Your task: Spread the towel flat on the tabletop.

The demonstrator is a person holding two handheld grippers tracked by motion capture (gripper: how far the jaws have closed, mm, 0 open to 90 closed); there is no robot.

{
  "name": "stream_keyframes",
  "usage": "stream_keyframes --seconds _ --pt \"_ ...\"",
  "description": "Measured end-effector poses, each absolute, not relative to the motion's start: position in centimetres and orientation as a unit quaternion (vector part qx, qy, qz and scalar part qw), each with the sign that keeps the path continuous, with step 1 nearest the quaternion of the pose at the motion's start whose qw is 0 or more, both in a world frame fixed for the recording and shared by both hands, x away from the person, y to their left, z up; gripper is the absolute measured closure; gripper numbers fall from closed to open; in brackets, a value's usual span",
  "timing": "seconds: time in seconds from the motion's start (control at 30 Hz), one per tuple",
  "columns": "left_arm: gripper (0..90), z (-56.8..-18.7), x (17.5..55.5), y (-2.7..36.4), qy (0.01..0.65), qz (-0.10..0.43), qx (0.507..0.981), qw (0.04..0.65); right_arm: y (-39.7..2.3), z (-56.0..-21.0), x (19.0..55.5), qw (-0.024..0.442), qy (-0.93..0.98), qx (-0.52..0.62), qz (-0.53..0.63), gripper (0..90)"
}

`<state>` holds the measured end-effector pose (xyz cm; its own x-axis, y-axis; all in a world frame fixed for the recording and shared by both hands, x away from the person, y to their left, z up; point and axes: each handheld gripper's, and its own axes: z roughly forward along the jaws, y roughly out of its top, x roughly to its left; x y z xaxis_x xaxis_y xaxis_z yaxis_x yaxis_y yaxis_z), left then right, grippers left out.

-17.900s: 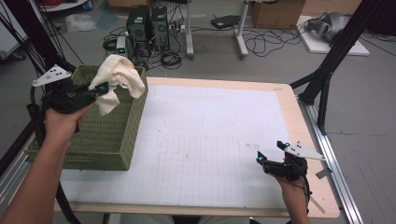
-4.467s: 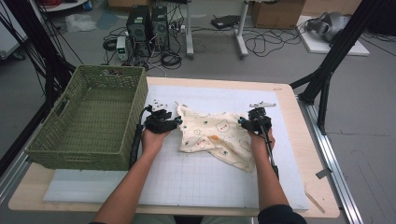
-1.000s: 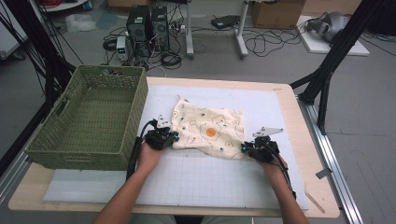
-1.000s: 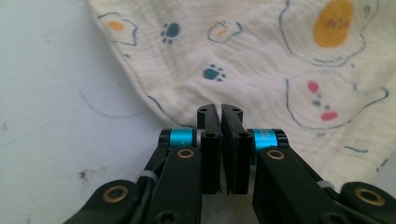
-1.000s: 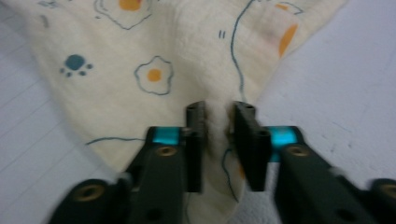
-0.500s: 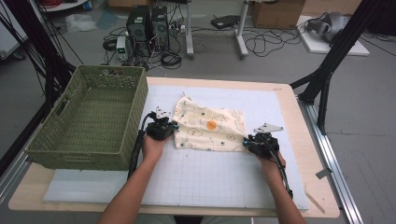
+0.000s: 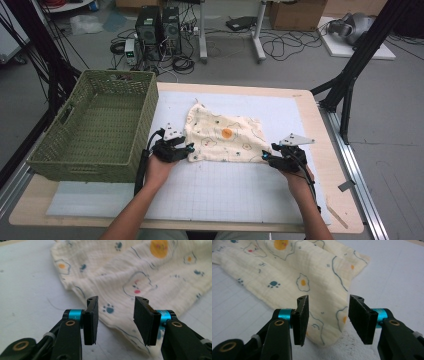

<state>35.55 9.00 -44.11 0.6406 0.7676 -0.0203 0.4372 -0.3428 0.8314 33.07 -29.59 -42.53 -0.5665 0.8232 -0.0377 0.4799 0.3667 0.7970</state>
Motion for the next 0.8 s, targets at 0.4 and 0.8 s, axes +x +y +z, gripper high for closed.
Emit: stream_keyframes --seconds 0.4,0.8 --pt "67.6 -45.0 35.4 7.6 0.344 0.185 0.828 0.403 -27.2 -44.4 33.2 0.166 0.842 0.360 0.365 54.8" --pt "87.7 -44.4 33.8 9.8 0.345 0.161 0.828 0.412 -26.6 -44.2 32.1 0.130 0.860 0.334 0.364 86.6"
